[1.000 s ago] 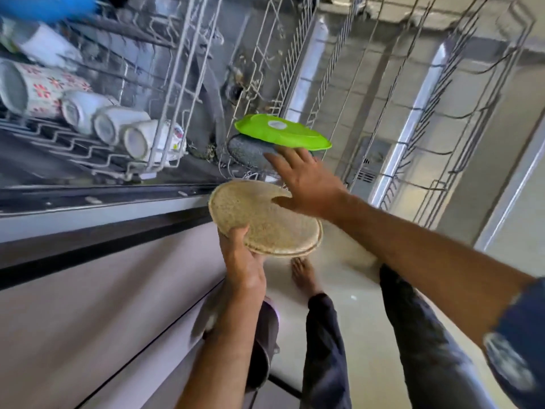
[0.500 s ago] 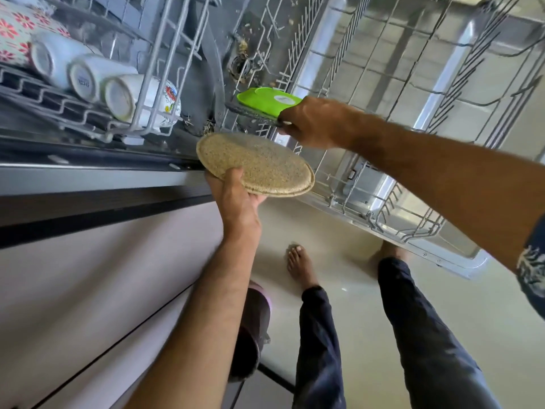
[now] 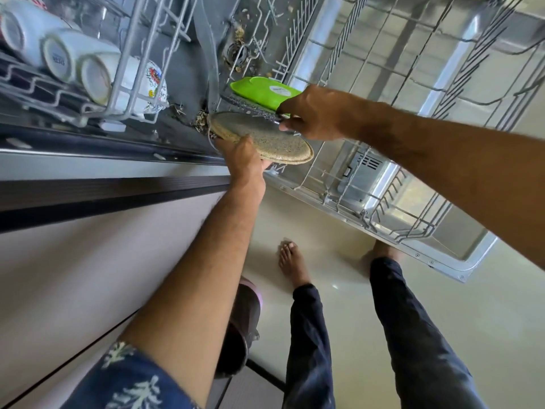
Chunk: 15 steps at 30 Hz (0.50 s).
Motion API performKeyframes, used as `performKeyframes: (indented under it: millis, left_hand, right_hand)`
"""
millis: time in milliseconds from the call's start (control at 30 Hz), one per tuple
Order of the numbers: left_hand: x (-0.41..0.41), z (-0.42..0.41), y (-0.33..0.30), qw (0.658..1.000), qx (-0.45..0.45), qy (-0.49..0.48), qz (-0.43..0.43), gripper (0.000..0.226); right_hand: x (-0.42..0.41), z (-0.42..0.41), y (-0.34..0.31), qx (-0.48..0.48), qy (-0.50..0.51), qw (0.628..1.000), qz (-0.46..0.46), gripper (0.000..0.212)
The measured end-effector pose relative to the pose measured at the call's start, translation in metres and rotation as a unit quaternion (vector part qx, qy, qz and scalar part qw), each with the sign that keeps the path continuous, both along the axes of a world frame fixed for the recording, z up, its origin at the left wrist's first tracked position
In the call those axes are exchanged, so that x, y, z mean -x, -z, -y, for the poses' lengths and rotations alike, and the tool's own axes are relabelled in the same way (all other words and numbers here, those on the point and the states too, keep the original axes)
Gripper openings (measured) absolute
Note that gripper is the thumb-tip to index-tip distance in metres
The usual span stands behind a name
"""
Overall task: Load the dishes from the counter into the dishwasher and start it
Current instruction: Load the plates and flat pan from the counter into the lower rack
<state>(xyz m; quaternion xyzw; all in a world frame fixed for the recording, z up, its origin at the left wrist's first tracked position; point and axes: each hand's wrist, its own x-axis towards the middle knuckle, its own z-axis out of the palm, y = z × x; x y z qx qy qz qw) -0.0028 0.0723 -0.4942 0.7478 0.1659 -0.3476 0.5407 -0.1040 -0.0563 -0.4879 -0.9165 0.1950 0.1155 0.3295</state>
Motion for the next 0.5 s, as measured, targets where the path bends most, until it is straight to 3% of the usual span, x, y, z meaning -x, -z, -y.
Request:
performKeyframes:
  millis: [133,300,500]
  left_hand:
    - [-0.005,0.014,0.009,0.992,-0.043,0.072,0.089,0.042]
    - [-0.01,-0.007,0.023,0.972,-0.129,0.136,0.14,0.049]
    - [0.005,-0.034,0.014,0.984,-0.103,0.128,0.069,0.048]
  right_hand:
    - [0.002,-0.004,0.002,-0.001,0.013,1.0,-0.014,0.039]
    - [0.012,-0.023,0.015,0.003,0.019,0.999,-0.025,0.04]
    - [0.017,-0.045,0.026,-0.006,0.019,0.999,-0.035,0.045]
